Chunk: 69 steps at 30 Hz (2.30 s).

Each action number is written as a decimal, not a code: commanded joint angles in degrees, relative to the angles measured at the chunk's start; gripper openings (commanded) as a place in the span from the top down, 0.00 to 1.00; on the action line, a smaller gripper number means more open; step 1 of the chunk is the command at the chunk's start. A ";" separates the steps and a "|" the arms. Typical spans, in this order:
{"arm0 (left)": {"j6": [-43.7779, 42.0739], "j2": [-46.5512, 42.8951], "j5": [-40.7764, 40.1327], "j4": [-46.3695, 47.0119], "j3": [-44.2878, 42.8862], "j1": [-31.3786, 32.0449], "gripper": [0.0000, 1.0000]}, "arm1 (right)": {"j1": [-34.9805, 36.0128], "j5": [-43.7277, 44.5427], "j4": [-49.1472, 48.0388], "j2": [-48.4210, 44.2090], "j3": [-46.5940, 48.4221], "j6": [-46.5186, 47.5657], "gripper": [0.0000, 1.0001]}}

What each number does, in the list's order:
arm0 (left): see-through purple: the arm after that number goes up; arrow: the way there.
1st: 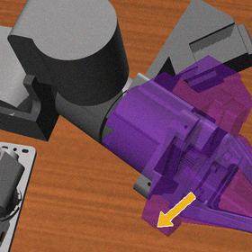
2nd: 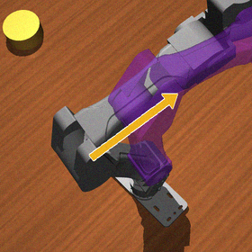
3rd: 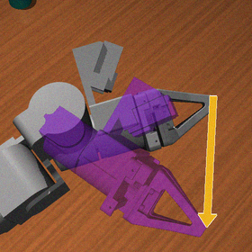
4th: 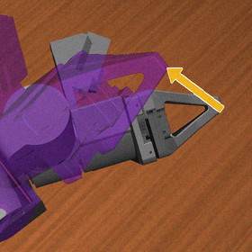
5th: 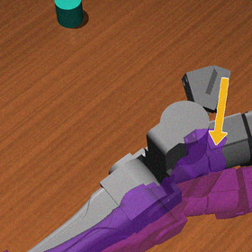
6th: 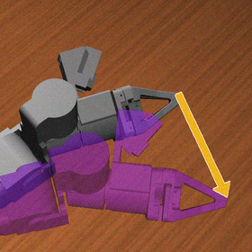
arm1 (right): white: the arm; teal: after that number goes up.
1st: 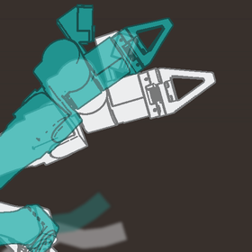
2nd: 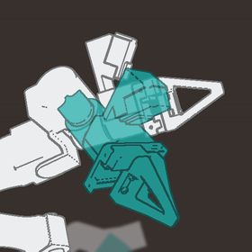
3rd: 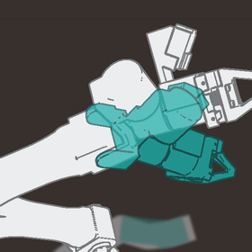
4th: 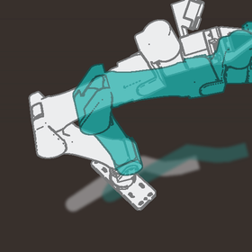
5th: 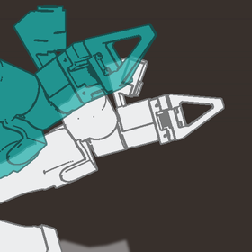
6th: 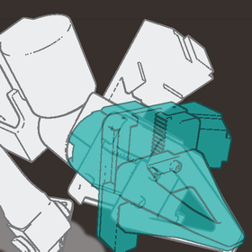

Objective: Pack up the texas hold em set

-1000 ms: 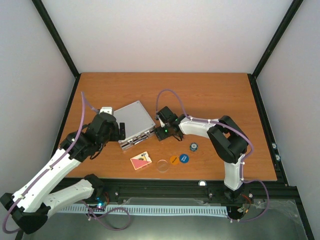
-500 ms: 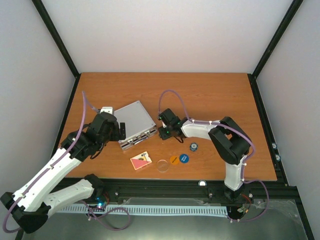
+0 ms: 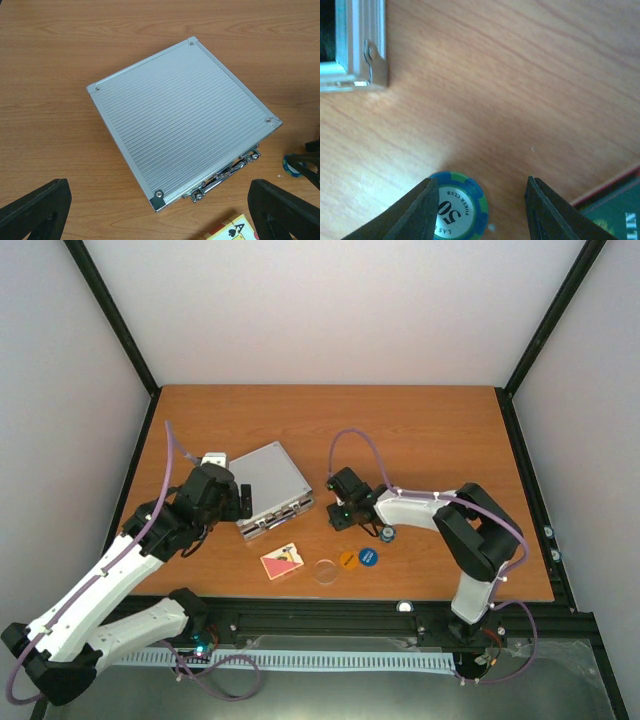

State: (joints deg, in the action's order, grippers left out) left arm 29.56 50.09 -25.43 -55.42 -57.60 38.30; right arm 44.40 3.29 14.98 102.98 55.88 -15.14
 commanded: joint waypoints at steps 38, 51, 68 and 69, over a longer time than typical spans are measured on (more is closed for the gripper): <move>-0.38 -1.63 0.24 0.43 -0.23 0.01 0.00 | 3.50 -0.80 21.62 3.88 10.37 3.54 0.27; -0.37 -2.37 -0.42 -0.07 -0.45 0.02 0.00 | 3.50 -1.44 24.61 1.13 7.69 1.78 0.26; 0.06 -3.01 -0.39 0.10 0.61 0.01 0.00 | 3.50 -0.47 24.20 3.34 8.21 2.39 0.68; -0.02 -2.99 -0.44 0.04 0.57 0.01 0.00 | 3.50 -0.45 24.09 3.31 8.20 2.47 0.71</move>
State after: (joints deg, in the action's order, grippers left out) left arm 29.63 47.57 -25.28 -55.40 -56.95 38.30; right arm 47.66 2.42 38.22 104.84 64.97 -12.78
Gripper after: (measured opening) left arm 0.998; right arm 0.337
